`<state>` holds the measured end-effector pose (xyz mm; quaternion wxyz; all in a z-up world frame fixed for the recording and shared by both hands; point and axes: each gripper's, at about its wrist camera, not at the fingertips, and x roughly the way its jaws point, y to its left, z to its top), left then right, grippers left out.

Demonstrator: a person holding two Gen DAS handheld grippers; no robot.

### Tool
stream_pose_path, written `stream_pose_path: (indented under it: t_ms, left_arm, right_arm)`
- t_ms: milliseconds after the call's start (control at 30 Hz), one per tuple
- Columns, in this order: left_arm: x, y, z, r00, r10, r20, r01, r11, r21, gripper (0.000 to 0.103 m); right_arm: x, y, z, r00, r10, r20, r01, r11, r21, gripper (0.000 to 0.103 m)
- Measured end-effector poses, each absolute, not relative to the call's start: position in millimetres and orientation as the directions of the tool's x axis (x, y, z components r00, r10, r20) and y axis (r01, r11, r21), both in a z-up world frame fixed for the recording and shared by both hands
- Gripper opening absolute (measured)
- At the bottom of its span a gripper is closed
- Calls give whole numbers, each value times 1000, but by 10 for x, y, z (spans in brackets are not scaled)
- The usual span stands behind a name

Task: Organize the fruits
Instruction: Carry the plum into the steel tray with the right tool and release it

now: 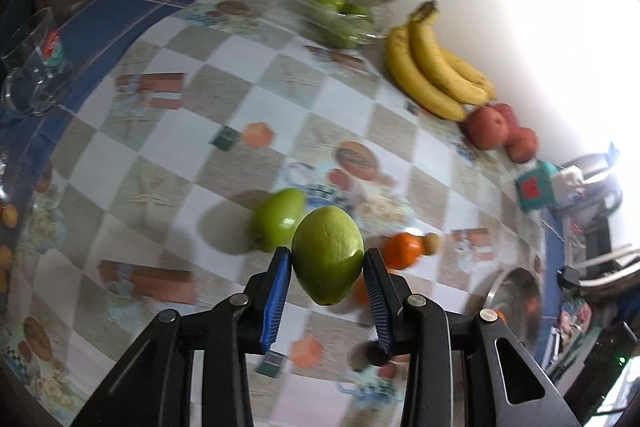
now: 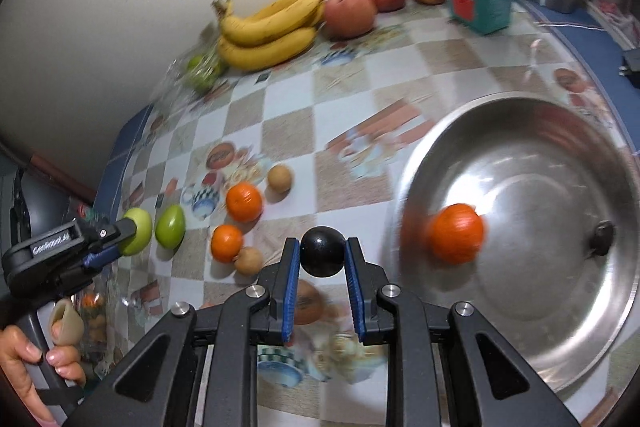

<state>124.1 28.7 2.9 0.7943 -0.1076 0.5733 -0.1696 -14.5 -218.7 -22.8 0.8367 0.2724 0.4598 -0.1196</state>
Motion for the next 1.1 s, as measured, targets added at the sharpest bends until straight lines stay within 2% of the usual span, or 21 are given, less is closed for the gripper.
stream_pose_path:
  t_ms: [467,833,867,967,1100]
  left_arm:
    - [911,-309,158,236,-443,-865,261,886,-383,40]
    - [524,-925,227,174,-465,-868,412,835,-365,39]
    - [477,-992,233,168,-466,-869,429,828,-361,38]
    - [328,-1182,247,140,-483,-865,483,795,-366,26]
    - [170,-1379,252,115,-491,-863,536,763,-362,26]
  right_arm:
    - [-670,-2874,-124,528,-90,-845,622,718,312,23]
    - [-915,-3202,-274,466,-107,-878,711,635,300,23]
    - [-929,-3232,-287,465,-107,-879,717,628,303,23]
    - [-988,-3291,-316,462,-104,-881,729,610,310,23]
    - [-1038,-3344,-338,459,-99,-883,738,596,317,24]
